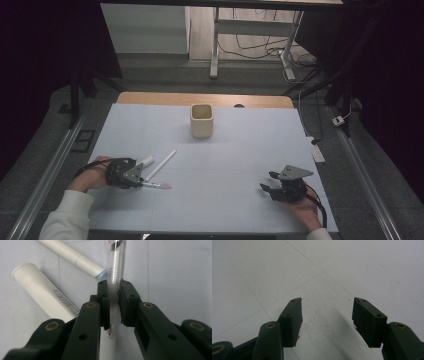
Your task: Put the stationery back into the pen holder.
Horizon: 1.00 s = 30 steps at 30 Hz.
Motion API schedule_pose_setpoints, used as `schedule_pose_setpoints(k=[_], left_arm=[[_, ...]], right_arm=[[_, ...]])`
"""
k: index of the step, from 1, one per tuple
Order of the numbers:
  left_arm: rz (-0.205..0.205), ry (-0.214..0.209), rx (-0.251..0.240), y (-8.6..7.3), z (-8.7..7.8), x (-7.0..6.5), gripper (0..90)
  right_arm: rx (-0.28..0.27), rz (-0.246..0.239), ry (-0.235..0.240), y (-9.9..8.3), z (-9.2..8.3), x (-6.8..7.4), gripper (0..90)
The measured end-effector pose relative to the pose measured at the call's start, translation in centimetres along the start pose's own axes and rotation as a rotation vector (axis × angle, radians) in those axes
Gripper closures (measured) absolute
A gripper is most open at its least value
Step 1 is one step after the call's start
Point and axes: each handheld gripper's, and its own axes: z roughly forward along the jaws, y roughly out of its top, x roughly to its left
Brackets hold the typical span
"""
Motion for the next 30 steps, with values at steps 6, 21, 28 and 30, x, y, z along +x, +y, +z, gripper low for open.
schedule_pose_setpoints(k=[6, 21, 28, 30], left_arm=[[0.017, 0.007, 0.001, 0.0, 0.0, -0.1, 79.1], [0.009, 0.030, -0.056, 0.1, -0.6, -0.8, 79.4], [-0.028, 0.036, -0.092, 0.0, -1.2, -1.0, 79.4], [-0.051, 0.033, -0.114, 0.1, -1.6, -1.0, 79.4]], right_arm=[[0.000, -0.001, 0.001, 0.0, 0.0, -0.1, 40.9], [-0.008, 0.002, -0.005, 0.0, -0.2, -0.1, 40.9], [-0.007, 0.005, -0.005, 0.1, -0.2, 0.0, 40.9], [-0.009, 0.004, -0.005, 0.1, -0.2, -0.1, 40.9]])
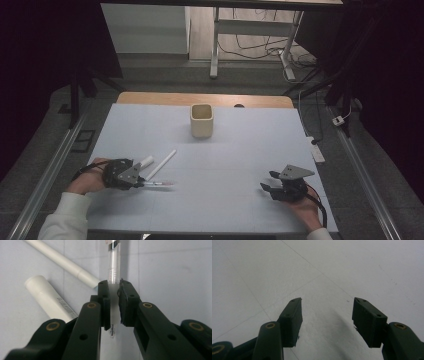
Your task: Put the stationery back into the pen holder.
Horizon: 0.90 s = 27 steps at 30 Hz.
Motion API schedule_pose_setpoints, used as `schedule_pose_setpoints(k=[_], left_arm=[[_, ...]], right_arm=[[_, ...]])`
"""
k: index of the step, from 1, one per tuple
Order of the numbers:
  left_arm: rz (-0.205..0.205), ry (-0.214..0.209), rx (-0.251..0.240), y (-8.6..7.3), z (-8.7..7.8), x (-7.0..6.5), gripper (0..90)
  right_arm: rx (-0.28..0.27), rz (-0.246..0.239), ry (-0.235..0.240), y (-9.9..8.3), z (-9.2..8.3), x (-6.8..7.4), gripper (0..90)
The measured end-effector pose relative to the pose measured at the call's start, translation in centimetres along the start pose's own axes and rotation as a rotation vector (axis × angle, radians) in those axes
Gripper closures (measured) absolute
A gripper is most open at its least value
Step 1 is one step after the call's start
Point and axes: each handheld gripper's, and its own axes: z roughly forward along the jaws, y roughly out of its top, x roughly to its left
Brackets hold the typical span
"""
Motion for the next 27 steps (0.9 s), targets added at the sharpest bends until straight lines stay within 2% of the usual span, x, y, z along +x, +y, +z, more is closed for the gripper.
schedule_pose_setpoints(k=[5, 9, 20, 27], left_arm=[[-0.065, 0.007, -0.044, 0.4, -0.5, 0.0, 79.4], [-0.094, 0.020, -0.087, 0.7, -1.1, 0.1, 79.4], [-0.131, 0.076, -0.203, 2.4, -2.4, 0.1, 79.3], [-0.138, 0.101, -0.220, 4.0, -2.3, 0.2, 79.3]], right_arm=[[-0.010, 0.017, 0.014, 0.0, 0.0, 0.0, 40.9], [-0.017, 0.020, 0.016, 0.1, -0.1, 0.0, 41.0], [-0.040, 0.033, 0.023, 0.2, -0.2, 0.0, 41.0], [-0.048, 0.040, 0.027, 0.3, 0.0, 0.2, 40.6]])
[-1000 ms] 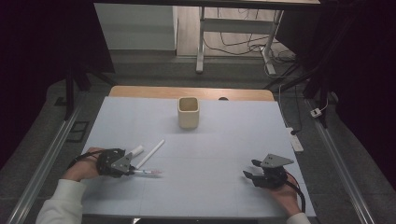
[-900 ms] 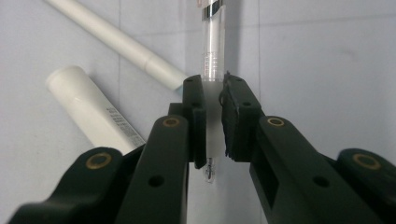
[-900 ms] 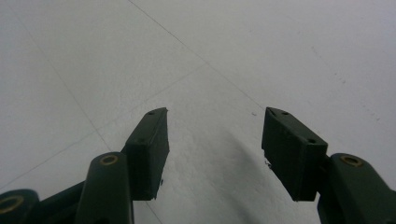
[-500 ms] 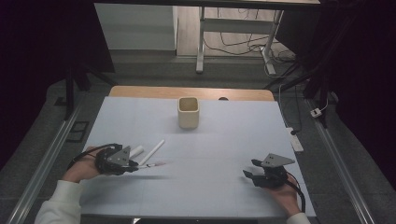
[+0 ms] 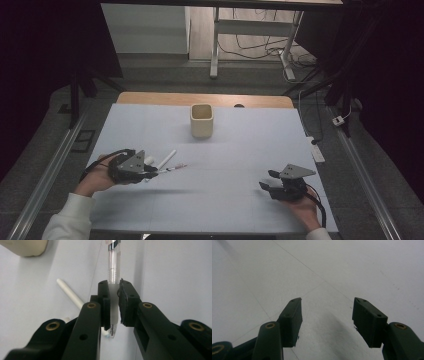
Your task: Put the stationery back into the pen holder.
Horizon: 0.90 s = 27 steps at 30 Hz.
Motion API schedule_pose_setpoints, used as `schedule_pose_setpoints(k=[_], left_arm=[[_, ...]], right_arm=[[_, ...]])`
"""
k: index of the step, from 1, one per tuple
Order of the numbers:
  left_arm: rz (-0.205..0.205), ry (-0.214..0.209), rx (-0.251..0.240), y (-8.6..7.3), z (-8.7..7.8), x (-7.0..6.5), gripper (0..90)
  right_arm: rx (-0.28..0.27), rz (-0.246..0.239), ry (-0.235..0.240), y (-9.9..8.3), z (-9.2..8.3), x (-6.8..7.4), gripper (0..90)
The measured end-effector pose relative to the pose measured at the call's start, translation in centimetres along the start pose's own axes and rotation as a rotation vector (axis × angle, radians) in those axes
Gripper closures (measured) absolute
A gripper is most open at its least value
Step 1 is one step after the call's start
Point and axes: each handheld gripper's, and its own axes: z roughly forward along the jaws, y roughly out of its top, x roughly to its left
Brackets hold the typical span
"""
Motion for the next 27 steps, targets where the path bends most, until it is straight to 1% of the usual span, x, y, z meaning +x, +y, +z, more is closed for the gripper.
schedule_pose_setpoints(k=[2, 5, 9, 15, 22, 27], left_arm=[[-0.004, 0.002, -0.002, 0.4, 0.3, 0.0, 79.3], [-0.008, 0.014, 0.008, 1.1, 0.7, 0.0, 79.3], [-0.026, 0.019, 0.002, 1.8, 1.2, 0.1, 79.3], [-0.050, 0.031, 0.009, 2.8, 2.3, 0.4, 79.3], [-0.055, 0.053, 0.006, 3.6, 3.3, 0.6, 79.3], [-0.053, 0.050, 0.018, 4.3, 3.9, 0.6, 79.3]], right_arm=[[-0.003, 0.000, 0.000, 0.1, 0.0, 0.1, 40.6], [0.002, -0.005, 0.001, 0.2, 0.0, 0.2, 40.6], [-0.005, -0.005, 0.002, 0.2, 0.0, 0.2, 40.6], [-0.008, -0.014, 0.003, 0.4, 0.1, 0.4, 40.5], [-0.010, -0.012, 0.005, 0.5, 0.1, 0.5, 40.5], [-0.015, -0.015, 0.004, 0.6, 0.2, 0.6, 40.4]])
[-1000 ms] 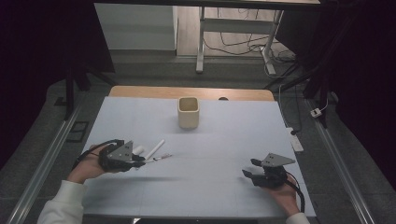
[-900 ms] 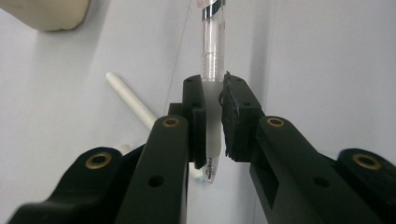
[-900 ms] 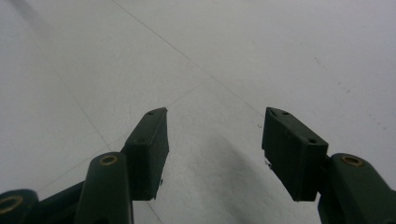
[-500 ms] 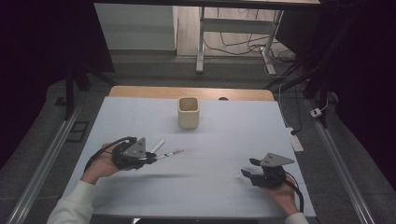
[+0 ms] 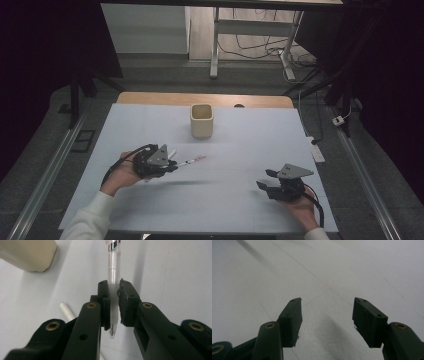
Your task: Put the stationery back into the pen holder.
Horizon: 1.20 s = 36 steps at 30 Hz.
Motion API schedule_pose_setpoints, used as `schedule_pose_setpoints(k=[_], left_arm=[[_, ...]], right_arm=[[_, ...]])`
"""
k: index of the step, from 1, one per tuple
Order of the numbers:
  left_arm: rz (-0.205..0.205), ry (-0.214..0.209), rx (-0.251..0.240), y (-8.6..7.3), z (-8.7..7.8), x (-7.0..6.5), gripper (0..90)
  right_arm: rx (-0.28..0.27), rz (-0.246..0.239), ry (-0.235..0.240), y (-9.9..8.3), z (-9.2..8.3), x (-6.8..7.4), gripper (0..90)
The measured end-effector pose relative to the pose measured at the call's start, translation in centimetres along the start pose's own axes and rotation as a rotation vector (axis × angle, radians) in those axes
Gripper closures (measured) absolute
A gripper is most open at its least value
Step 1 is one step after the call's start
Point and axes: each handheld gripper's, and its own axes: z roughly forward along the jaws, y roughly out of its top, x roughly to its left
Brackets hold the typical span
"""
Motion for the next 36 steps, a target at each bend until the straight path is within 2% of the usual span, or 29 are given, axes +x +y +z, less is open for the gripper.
schedule_pose_setpoints(k=[16, 27, 32, 36], left_arm=[[0.001, 0.011, 0.003, 2.4, 1.3, -0.3, 79.3], [0.014, 0.001, 0.005, 3.6, 2.2, -0.5, 79.3], [0.018, -0.006, 0.013, 4.2, 2.9, -0.7, 79.3], [0.026, -0.010, 0.014, 4.8, 3.3, -0.9, 79.3]], right_arm=[[-0.016, -0.022, 0.000, 0.7, 0.1, 0.9, 39.8], [-0.025, -0.047, 0.014, 1.2, 0.4, 1.6, 39.8], [-0.029, -0.056, 0.005, 1.4, 0.5, 1.9, 39.7], [-0.037, -0.056, 0.025, 1.7, 0.6, 2.2, 39.6]])
